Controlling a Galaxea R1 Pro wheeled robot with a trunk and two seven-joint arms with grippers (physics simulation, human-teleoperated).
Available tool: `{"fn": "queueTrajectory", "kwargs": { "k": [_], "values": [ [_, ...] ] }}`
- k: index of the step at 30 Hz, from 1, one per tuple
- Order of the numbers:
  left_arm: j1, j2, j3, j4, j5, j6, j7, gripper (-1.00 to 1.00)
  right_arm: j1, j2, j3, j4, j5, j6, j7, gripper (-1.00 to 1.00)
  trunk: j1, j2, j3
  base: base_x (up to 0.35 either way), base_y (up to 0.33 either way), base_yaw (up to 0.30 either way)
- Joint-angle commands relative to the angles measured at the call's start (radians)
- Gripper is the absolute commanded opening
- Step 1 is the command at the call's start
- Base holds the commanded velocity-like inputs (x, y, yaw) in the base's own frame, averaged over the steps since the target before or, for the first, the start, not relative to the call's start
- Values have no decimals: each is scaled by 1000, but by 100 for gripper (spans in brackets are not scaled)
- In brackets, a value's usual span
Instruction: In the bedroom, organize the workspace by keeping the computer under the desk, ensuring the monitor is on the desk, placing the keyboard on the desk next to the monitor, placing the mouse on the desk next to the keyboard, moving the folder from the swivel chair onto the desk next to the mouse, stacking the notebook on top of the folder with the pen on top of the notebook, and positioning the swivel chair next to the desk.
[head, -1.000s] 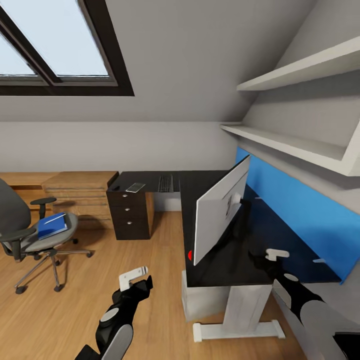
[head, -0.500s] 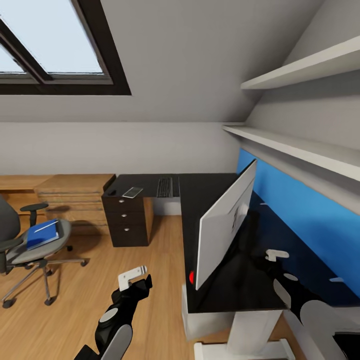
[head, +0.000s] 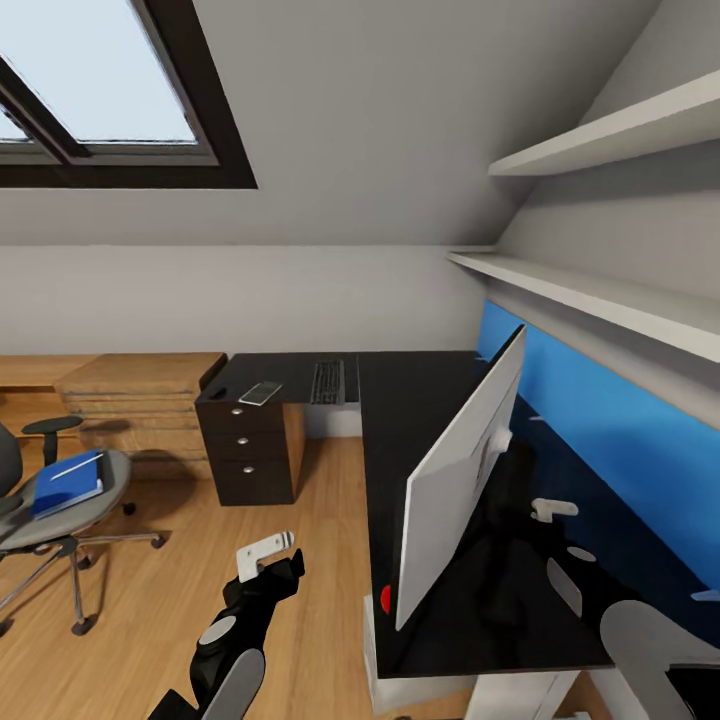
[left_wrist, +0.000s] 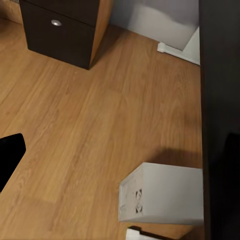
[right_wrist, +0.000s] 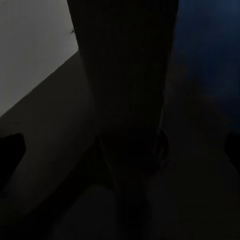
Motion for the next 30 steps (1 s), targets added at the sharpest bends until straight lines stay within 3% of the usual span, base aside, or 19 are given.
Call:
{"fn": "queueTrajectory", "kwargs": {
  "k": [1,25,26,30],
  "values": [
    [-1,1,-2,-1,5,3,8,100,-1,-1,4,2,-10,-4,4,100,1,-1,-1,249,0,0],
    [-1,1,-6,2,5,4,8,100,-1,-1,4,2,-10,-9,-9,100,1,-1,-1,67,0,0],
    [-1,1,-6,2,5,4,8,100,-1,-1,4,2,-10,-10,-9,-100,1,-1,-1,1,0,0],
    [-1,1,-6,2,5,4,8,100,-1,-1,4,2,-10,-9,-15,-100,1,-1,-1,0,0,0]
  ]
}}
